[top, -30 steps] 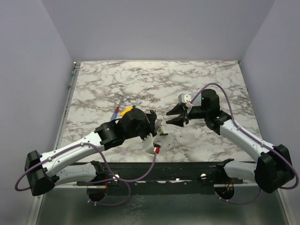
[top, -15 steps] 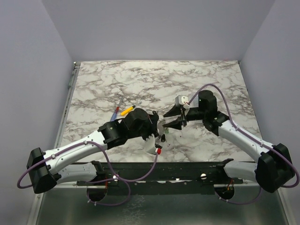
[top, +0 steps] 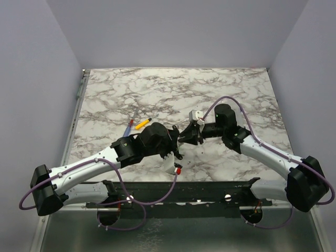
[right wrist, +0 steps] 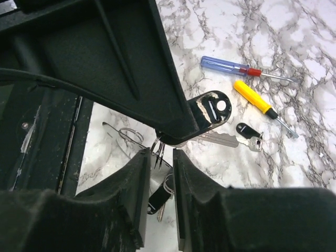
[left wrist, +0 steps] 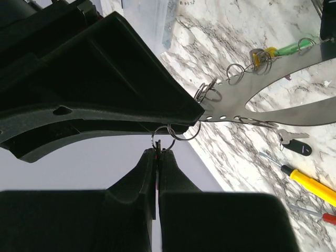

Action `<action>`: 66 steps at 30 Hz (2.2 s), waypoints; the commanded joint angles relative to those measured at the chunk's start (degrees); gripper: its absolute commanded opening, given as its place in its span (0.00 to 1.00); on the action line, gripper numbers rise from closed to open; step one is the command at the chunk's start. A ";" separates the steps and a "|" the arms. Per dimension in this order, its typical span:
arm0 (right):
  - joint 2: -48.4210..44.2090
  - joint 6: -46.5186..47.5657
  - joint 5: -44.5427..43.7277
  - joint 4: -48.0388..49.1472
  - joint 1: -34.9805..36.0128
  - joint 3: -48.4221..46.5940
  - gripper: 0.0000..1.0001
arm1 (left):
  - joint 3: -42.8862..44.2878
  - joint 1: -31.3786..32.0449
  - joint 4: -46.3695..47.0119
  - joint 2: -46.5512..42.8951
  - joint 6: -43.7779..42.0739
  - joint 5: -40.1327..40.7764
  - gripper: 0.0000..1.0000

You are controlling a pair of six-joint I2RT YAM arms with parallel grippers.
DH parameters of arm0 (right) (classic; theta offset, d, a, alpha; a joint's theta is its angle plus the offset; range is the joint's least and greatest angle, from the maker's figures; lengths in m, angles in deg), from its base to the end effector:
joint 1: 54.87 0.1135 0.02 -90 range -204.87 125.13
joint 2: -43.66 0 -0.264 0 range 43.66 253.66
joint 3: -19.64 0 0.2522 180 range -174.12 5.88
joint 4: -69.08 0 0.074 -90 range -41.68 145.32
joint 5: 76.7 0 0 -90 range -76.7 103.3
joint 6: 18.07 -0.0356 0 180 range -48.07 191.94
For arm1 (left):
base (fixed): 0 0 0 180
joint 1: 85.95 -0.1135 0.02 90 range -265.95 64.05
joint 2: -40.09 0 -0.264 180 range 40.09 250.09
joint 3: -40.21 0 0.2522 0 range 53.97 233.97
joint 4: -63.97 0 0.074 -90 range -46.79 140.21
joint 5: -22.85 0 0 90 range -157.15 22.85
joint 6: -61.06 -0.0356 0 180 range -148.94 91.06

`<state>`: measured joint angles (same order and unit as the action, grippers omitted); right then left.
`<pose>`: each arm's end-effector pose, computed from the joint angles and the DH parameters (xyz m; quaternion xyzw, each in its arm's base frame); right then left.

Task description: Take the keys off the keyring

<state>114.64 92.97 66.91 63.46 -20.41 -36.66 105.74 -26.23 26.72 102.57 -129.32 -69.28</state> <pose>0.2040 0.1748 0.2662 -0.5691 0.5282 0.4271 0.4633 0.1201 -0.2083 0.2995 0.8718 0.1441 0.1471 0.4444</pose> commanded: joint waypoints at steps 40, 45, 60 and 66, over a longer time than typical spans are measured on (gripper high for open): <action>-1.83 2.99 0.98 -1.19 -2.03 1.59 0.58 | 1.76 0.57 0.29 -0.10 -2.24 -1.22 0.00; -1.59 2.70 2.37 -1.14 -2.03 1.23 0.53 | 1.27 0.88 0.50 0.13 -3.67 -1.45 0.00; -1.99 2.83 2.37 -0.95 -1.65 1.20 0.26 | 2.81 1.80 0.88 1.84 -2.93 -1.16 0.00; -2.41 4.36 0.69 -1.73 -1.61 1.47 0.01 | 3.07 1.80 0.90 1.03 1.07 1.51 0.00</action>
<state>113.24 96.16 68.28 62.26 -22.31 -35.70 106.33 -24.96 26.29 104.34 -131.22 -68.89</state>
